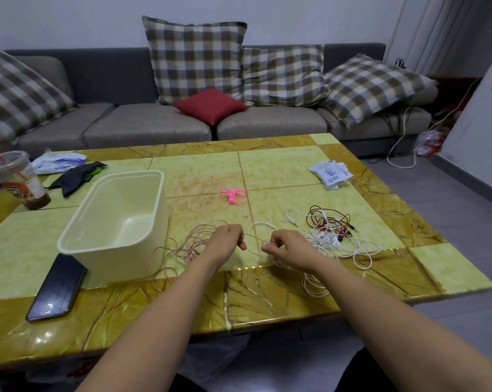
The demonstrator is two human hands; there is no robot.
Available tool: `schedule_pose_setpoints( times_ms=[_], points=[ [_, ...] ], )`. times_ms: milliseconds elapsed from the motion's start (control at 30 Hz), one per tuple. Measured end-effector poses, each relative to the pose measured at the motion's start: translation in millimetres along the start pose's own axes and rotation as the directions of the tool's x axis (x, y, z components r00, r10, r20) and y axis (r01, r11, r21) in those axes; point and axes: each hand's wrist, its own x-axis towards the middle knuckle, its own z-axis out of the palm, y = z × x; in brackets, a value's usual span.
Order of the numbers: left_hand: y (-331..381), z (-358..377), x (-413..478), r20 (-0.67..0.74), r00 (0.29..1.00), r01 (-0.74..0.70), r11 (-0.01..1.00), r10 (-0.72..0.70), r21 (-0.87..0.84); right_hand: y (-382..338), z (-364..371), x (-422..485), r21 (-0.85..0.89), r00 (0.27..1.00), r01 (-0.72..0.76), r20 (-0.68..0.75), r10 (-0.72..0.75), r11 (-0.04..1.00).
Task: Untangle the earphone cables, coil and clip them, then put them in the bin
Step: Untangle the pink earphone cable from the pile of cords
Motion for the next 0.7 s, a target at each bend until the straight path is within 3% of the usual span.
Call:
schedule_pose_setpoints(
  times_ms=[200,300,400,600,700],
  points=[
    [-12,6,3,-0.036,0.997,-0.053,0.939,0.069,0.339,-5,-4,-4,0.191,0.995,-0.103,0.027,0.100,0.976],
    [-10,3,1,-0.023,0.994,-0.102,0.969,0.110,0.224,-6,-8,-8,0.280,0.992,-0.123,0.069,0.108,0.952],
    [-4,2,-5,0.018,0.992,-0.128,0.988,0.127,0.088,-4,-9,-8,0.239,0.988,-0.103,0.136,0.072,0.966],
    [-3,9,-5,-0.075,0.997,-0.004,0.963,0.026,0.270,-1,-2,-6,0.130,0.996,-0.085,0.028,0.082,0.988],
    [-6,9,-3,-0.106,0.994,0.025,0.958,0.006,0.286,0,-1,-7,0.173,0.996,-0.090,-0.006,0.093,0.981]
  ],
)
